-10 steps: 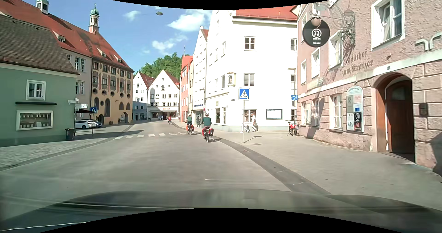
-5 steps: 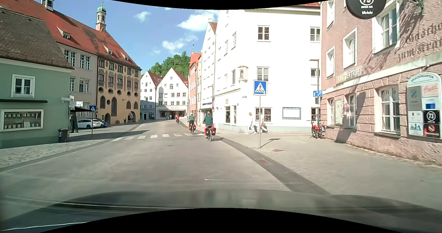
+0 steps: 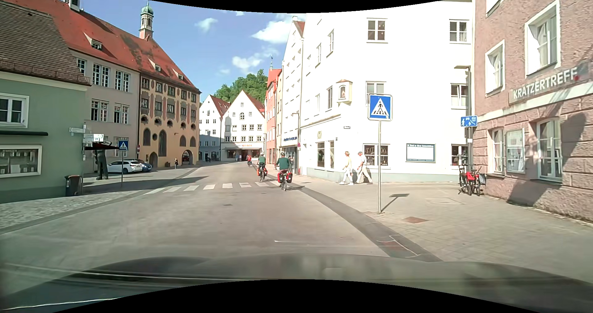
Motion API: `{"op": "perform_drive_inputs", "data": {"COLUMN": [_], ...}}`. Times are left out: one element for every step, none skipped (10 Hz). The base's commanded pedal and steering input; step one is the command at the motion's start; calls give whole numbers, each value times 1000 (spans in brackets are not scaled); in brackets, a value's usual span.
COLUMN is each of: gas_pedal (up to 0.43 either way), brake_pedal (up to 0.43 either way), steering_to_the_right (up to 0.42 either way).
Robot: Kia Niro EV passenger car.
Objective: Follow the waypoints while adhering to traffic rules and regulations
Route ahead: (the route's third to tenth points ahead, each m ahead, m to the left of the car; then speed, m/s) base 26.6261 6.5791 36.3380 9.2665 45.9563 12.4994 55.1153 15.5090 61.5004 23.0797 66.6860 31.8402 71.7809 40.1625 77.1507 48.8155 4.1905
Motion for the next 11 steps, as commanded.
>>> {"op": "perform_drive_inputs", "data": {"gas_pedal": [0,0,0,0,0,0,0,0,0,0,0], "brake_pedal": [171,220,262,280,280,280,274,268,268,274,268], "steering_to_the_right": [-94,-92,-91,-88,-81,-70,-63,-57,-57,-59,-61]}}
